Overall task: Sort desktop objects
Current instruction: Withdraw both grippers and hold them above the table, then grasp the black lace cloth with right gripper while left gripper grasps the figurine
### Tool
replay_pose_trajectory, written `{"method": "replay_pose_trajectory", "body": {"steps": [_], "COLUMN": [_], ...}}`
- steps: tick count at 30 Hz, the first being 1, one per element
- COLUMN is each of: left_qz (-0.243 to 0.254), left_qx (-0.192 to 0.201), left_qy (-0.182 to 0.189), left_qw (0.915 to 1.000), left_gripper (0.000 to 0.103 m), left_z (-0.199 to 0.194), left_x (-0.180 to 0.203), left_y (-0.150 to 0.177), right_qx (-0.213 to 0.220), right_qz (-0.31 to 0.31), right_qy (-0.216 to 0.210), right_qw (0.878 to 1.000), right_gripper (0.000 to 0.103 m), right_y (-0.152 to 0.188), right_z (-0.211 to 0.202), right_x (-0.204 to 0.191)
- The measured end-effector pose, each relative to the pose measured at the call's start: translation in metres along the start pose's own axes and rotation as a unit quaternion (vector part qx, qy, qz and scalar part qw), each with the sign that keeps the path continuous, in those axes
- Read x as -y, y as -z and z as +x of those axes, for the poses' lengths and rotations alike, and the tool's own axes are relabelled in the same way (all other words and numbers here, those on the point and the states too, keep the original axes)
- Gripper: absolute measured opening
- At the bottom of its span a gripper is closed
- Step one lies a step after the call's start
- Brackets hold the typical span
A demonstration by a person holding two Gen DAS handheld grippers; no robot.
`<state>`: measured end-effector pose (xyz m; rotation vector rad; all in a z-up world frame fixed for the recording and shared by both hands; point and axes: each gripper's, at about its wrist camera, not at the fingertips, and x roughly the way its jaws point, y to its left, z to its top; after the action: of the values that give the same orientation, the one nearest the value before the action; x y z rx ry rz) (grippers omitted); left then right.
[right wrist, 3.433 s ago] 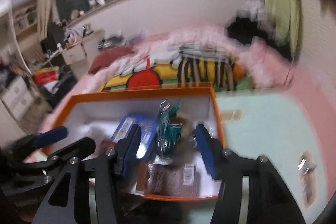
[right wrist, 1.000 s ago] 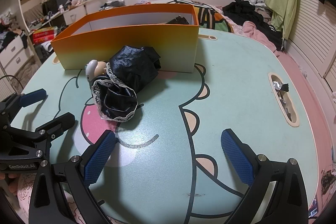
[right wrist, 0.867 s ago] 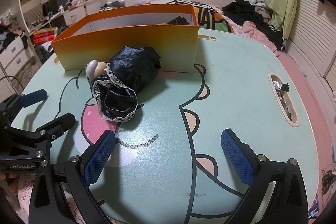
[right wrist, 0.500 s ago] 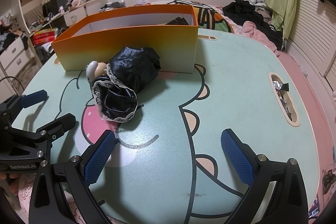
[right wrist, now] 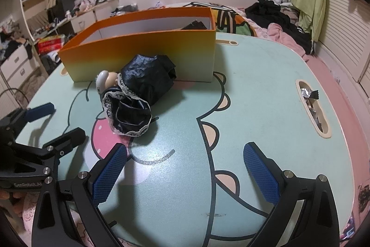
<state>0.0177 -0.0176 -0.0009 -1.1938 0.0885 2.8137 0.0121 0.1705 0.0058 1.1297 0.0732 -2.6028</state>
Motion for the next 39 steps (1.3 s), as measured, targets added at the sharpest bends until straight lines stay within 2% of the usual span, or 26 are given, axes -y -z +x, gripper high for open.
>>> {"method": "replay_pose_trajectory", "body": {"steps": [4, 6, 12, 17, 23, 28, 30, 31, 33, 36, 39], "left_qz": [0.000, 0.000, 0.000, 0.000, 0.000, 0.000, 0.000, 0.000, 0.000, 0.001, 0.001], "left_qx": [0.000, 0.000, 0.000, 0.000, 0.000, 0.000, 0.000, 0.000, 0.000, 0.000, 0.000], "left_qy": [0.000, 0.000, 0.000, 0.000, 0.000, 0.000, 0.000, 0.000, 0.000, 0.001, 0.000], "left_qw": [1.0000, 1.0000, 1.0000, 1.0000, 1.0000, 1.0000, 1.0000, 1.0000, 1.0000, 1.0000, 1.0000], "left_gripper": [0.101, 0.101, 0.101, 0.101, 0.101, 0.101, 0.101, 0.101, 0.101, 0.101, 0.101], "left_z": [-0.001, -0.001, -0.001, -0.001, 0.000, -0.001, -0.001, -0.001, -0.003, -0.002, -0.002], "left_x": [0.000, 0.000, 0.000, -0.001, -0.001, -0.001, -0.001, -0.002, -0.001, 0.001, 0.001], "left_y": [0.001, 0.001, 0.001, 0.000, 0.000, 0.001, 0.001, 0.001, 0.001, 0.001, 0.001], "right_qx": [0.026, 0.039, 0.035, 0.028, 0.030, 0.013, -0.010, -0.024, -0.034, -0.022, -0.014], "right_qz": [0.042, 0.054, 0.057, 0.056, 0.045, 0.045, 0.043, 0.042, 0.041, 0.016, -0.005], "right_qy": [-0.030, -0.040, -0.034, -0.032, -0.029, -0.040, -0.048, -0.052, -0.064, -0.028, -0.011], "right_qw": [0.998, 0.997, 0.997, 0.998, 0.998, 0.998, 0.998, 0.997, 0.997, 0.999, 1.000], "right_gripper": [0.100, 0.095, 0.094, 0.088, 0.085, 0.069, 0.054, 0.051, 0.039, 0.035, 0.034], "right_y": [0.001, -0.001, -0.027, -0.052, -0.066, -0.075, -0.074, -0.071, -0.066, -0.065, -0.060], "right_z": [-0.008, -0.012, -0.009, 0.001, 0.005, 0.020, 0.033, 0.040, 0.047, 0.038, 0.033], "right_x": [0.014, 0.018, 0.006, -0.005, -0.017, -0.019, -0.021, -0.022, -0.022, -0.028, -0.033]}}
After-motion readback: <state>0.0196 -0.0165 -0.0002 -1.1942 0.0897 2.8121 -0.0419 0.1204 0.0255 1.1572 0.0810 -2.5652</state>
